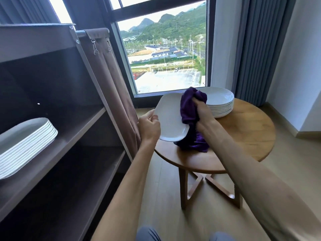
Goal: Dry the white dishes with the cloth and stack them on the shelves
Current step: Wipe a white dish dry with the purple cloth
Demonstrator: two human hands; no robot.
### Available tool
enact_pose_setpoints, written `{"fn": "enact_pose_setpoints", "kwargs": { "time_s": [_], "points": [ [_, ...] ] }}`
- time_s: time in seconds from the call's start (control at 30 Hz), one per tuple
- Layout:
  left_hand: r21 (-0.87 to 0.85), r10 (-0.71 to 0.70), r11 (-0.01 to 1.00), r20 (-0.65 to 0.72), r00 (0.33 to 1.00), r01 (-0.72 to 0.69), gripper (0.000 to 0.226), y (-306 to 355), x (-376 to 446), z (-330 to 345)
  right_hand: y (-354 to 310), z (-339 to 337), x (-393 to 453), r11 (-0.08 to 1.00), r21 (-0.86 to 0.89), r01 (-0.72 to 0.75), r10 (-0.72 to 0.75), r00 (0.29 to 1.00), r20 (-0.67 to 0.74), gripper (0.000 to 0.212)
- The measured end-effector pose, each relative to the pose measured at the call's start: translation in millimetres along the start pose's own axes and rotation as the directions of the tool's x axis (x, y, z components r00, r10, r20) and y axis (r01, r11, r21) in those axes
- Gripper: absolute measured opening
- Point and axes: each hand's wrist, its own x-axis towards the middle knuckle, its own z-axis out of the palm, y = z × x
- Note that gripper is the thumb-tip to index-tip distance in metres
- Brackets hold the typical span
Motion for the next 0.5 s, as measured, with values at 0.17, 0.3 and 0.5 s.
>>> {"fn": "enact_pose_setpoints", "kwargs": {
  "time_s": [0.17, 0.3, 0.5],
  "points": [
    [-0.239, -0.411, 0.852, 0.248, 0.877, 0.467, 0.032, -12.3, -10.1, 0.1, -19.6, 7.1, 5.7, 0.984, 0.148, 0.094, -0.117, 0.98, 0.158, 0.027],
    [-0.311, -0.509, 0.572, 0.591, 0.625, 0.759, 0.037, -13.6, -18.3, 0.5, -19.2, 16.4, 11.4, 0.975, -0.058, 0.215, -0.214, 0.977, 0.018, 0.031],
    [-0.343, -0.299, 0.755, 0.579, 0.759, 0.559, 0.051, 8.0, -13.9, -9.9, -19.3, 15.4, 22.3, 0.895, -0.398, 0.202, -0.257, 0.962, -0.089, 0.029]
  ]
}}
